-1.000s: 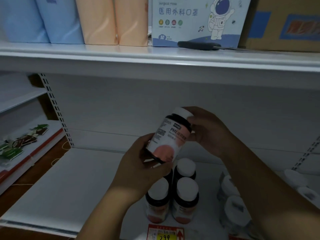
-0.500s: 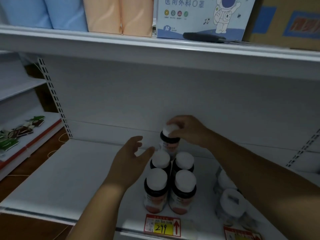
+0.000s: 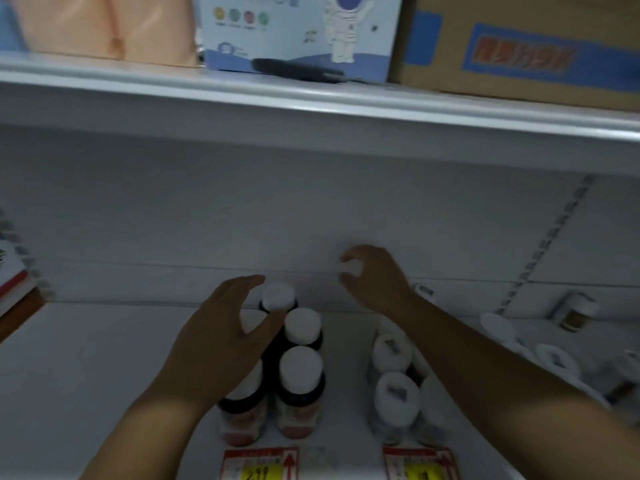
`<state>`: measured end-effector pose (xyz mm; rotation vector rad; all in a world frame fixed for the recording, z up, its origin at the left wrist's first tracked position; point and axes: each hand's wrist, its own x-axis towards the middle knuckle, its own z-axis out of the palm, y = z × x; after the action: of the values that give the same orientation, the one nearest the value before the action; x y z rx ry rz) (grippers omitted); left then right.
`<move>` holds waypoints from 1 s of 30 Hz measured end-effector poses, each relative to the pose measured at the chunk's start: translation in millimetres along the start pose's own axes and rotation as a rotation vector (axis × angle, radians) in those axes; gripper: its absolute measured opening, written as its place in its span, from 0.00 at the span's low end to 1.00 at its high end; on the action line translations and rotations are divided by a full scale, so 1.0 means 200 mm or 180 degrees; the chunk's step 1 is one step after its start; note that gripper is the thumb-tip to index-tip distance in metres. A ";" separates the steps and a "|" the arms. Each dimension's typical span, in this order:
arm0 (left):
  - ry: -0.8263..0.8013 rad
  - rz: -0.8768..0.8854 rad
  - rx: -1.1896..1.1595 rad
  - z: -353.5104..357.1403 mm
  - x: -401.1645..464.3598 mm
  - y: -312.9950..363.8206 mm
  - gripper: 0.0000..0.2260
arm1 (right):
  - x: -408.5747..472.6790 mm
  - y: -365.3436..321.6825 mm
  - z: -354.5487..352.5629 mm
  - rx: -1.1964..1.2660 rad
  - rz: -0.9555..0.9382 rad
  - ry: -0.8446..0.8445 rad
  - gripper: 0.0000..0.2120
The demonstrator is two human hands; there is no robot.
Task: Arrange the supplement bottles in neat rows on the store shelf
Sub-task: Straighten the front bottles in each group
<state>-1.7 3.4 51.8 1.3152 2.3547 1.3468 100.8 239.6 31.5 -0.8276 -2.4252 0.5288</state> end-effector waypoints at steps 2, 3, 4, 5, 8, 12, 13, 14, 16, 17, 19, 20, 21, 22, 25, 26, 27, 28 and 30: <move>-0.0023 0.0160 -0.0030 0.03 -0.01 0.07 0.25 | -0.03 0.23 -0.17 -0.0399 0.0705 0.0399 0.16; -0.0012 0.0201 -0.0077 0.03 -0.02 0.09 0.22 | -0.04 0.32 -0.22 -0.0647 0.1062 0.0207 0.16; -0.0027 0.0228 -0.0140 0.05 -0.03 0.11 0.19 | -0.05 0.39 -0.25 -0.0926 0.1294 -0.0151 0.16; -0.0065 0.0254 -0.0195 0.07 -0.03 0.13 0.17 | -0.06 0.45 -0.26 -0.1162 0.1354 -0.0520 0.15; -0.0128 0.0416 -0.0211 0.16 -0.07 0.20 0.16 | -0.09 0.52 -0.23 -0.1107 0.1166 -0.0807 0.10; -0.0058 0.0630 -0.0363 0.24 -0.12 0.30 0.17 | -0.11 0.51 -0.31 -0.0695 0.1186 -0.0314 0.12; -0.0117 0.0653 -0.0446 0.26 -0.12 0.33 0.15 | -0.14 0.49 -0.38 -0.0345 0.1228 -0.0121 0.10; -0.0218 0.0658 -0.0522 0.30 -0.11 0.37 0.13 | -0.18 0.46 -0.45 0.0220 0.1246 0.0096 0.07; -0.0508 0.0659 -0.0718 0.42 -0.09 0.44 0.13 | -0.34 0.38 -0.62 0.1556 0.1231 0.0386 0.02; -0.0682 0.0680 -0.0711 0.50 -0.09 0.49 0.15 | -0.42 0.34 -0.69 0.2077 0.1206 0.0405 0.03; -0.0977 0.0704 -0.0623 0.68 -0.11 0.60 0.23 | -0.59 0.31 -0.79 0.2573 0.1133 0.0356 0.05; -0.1070 0.0714 -0.0675 0.75 -0.12 0.67 0.21 | -0.67 0.31 -0.82 0.2609 0.1120 0.0399 0.07; -0.1123 0.0741 -0.0752 0.83 -0.13 0.74 0.18 | -0.75 0.32 -0.87 0.2591 0.1149 0.0471 0.08; -0.1190 0.0748 -0.0798 0.90 -0.15 0.80 0.14 | -0.82 0.35 -0.91 0.2568 0.1181 0.0554 0.09; -0.1261 0.0737 -0.0945 1.12 -0.20 0.99 0.11 | -0.96 0.52 -1.10 0.2529 0.1171 0.0755 0.07; -0.1289 0.0706 -0.1016 1.21 -0.21 1.05 0.11 | -1.00 0.60 -1.16 0.2536 0.1137 0.0781 0.07; -0.1323 0.0684 -0.1079 1.30 -0.23 1.11 0.13 | -1.03 0.68 -1.23 0.2506 0.1098 0.0806 0.07; -0.1324 0.0688 -0.1126 1.39 -0.25 1.18 0.14 | -1.07 0.77 -1.29 0.2437 0.1056 0.0833 0.07; -0.1211 0.0769 -0.1127 1.59 -0.28 1.33 0.16 | -1.13 0.96 -1.42 0.2344 0.0965 0.0891 0.07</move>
<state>353.0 224.1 45.8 1.6042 1.6674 1.3473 505.2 289.3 79.4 -0.8552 -1.6567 1.2291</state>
